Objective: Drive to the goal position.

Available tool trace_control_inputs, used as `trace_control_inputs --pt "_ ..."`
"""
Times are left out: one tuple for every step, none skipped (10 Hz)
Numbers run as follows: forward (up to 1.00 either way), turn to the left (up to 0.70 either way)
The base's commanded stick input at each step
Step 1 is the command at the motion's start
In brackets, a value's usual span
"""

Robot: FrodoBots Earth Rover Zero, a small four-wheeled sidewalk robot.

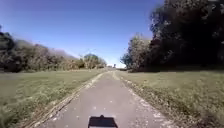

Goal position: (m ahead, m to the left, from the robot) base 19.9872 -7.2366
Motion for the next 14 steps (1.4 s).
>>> trace_control_inputs --pt "0.5 0.0" --pt "0.5 0.0" --pt "0.5 0.0" --pt "0.5 0.0" --pt "0.5 0.0" --pt "0.5 0.0" --pt "0.5 0.0" --pt "0.5 0.0" --pt "0.5 0.0" --pt "0.5 0.0" --pt "0.5 0.0" --pt "0.5 0.0" --pt "0.5 0.0" --pt "0.5 0.0"
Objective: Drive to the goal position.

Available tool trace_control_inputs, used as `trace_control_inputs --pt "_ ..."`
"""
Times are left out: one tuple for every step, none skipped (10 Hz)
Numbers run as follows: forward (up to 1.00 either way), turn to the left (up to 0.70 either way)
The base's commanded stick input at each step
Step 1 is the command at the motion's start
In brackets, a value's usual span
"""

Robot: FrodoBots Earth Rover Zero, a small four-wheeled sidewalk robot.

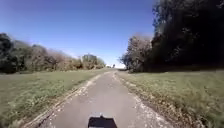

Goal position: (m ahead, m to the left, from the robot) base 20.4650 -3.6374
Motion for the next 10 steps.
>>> trace_control_inputs --pt "0.5 0.0" --pt "0.5 0.0" --pt "0.5 0.0" --pt "0.5 0.0" --pt "0.5 0.0" --pt "0.5 0.0" --pt "0.5 0.0" --pt "0.5 0.0" --pt "0.5 0.0" --pt "0.5 0.0"
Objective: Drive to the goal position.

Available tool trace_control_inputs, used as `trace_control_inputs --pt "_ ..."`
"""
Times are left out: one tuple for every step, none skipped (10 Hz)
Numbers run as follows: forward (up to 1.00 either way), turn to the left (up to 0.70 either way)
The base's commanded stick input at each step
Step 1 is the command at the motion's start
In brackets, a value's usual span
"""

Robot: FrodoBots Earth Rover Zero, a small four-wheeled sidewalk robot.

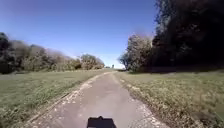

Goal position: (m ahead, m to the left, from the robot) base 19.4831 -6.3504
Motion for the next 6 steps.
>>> trace_control_inputs --pt "0.5 0.0" --pt "0.5 0.0" --pt "0.5 0.27" --pt "0.5 0.27" --pt "0.5 0.12" --pt "0.5 0.0"
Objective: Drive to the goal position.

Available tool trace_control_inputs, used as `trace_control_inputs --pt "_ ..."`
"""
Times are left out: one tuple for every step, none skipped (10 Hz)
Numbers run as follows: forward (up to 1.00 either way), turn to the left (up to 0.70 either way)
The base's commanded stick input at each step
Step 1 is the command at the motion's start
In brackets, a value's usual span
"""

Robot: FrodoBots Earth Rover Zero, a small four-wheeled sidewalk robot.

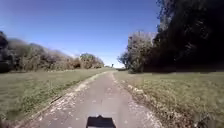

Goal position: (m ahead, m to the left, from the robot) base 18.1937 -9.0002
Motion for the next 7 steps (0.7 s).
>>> trace_control_inputs --pt "0.5 0.0" --pt "0.5 0.0" --pt "0.5 0.0" --pt "0.5 0.0" --pt "0.5 0.0" --pt "0.5 0.0" --pt "0.5 0.0"
